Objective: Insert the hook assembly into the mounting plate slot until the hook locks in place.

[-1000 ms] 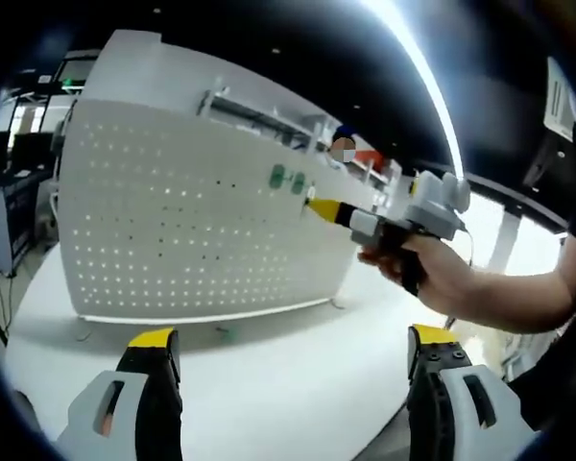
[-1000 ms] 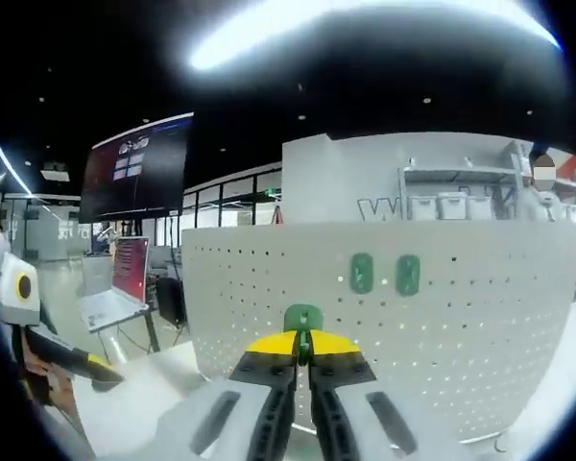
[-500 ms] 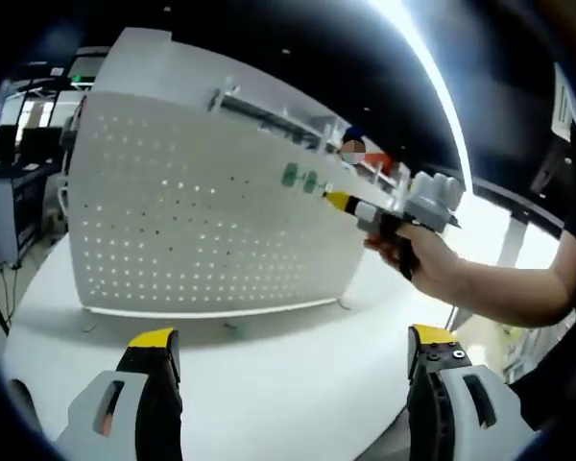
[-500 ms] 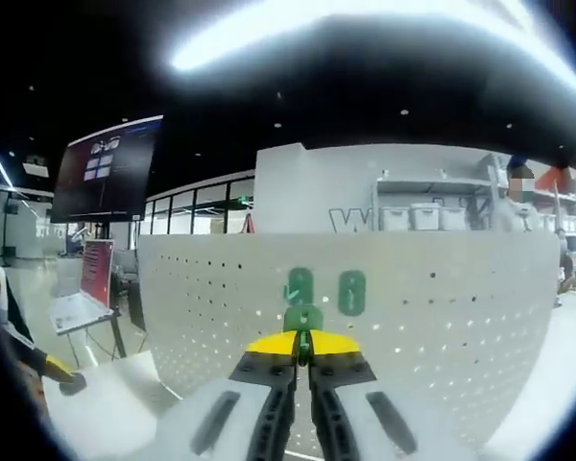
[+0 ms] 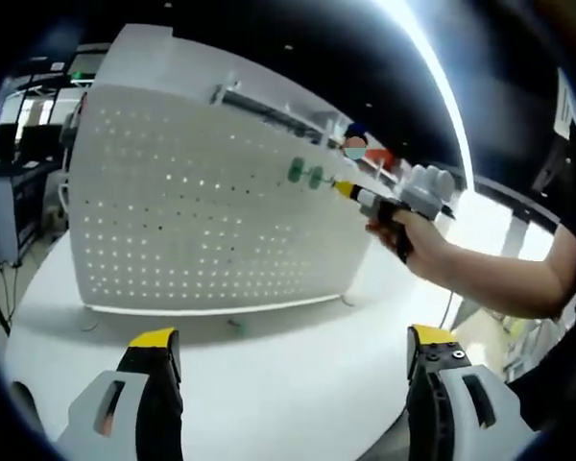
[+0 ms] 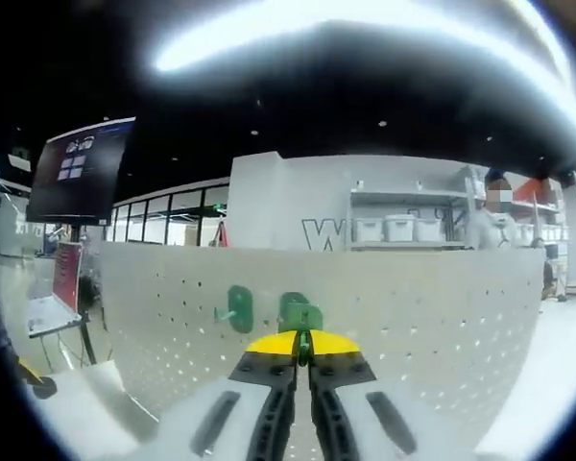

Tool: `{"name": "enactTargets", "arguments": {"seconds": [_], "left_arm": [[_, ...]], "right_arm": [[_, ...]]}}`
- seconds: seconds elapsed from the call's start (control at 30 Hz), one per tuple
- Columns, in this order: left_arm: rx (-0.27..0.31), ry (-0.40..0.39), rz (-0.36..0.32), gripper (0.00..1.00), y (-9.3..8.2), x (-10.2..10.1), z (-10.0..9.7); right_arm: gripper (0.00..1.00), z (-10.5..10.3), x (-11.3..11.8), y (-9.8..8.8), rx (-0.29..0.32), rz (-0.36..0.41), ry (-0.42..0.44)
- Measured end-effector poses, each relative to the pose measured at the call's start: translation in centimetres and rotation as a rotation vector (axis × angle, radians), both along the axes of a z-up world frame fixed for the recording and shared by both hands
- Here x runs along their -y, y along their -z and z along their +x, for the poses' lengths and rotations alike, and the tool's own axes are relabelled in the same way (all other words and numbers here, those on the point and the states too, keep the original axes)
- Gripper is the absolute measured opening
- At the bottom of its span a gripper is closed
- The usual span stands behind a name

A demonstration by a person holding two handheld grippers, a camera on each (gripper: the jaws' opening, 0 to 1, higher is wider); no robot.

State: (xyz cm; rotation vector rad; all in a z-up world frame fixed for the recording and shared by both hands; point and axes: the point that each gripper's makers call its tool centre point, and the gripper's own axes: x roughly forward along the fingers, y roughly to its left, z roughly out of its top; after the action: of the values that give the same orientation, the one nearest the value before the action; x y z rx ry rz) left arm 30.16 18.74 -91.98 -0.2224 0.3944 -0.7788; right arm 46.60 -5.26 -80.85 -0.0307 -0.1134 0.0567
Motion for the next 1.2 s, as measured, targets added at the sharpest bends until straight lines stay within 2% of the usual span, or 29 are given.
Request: {"name": "enactTargets", "arguments": {"seconds": [0.4,0.8,1.2], "left_arm": [[-0.018,-0.018,-0.002,0.99,0.7,-0.4,0.4],[-0.030,-0.027,-0.001,0.99,1.2,-0.5,0.4],[-0.026,-0.018,-0.001,0.99,0.9,-0.2,0.7]], "right_arm": [[0.00,1.5,2.5,-1.1,0.027,0.019,0.091],[0.00,1.8,3.4,-0.7,0.020,0.025,0.112],[0.00,2.2,3.6,-0.5,0.020,0.024,0.120]]}}
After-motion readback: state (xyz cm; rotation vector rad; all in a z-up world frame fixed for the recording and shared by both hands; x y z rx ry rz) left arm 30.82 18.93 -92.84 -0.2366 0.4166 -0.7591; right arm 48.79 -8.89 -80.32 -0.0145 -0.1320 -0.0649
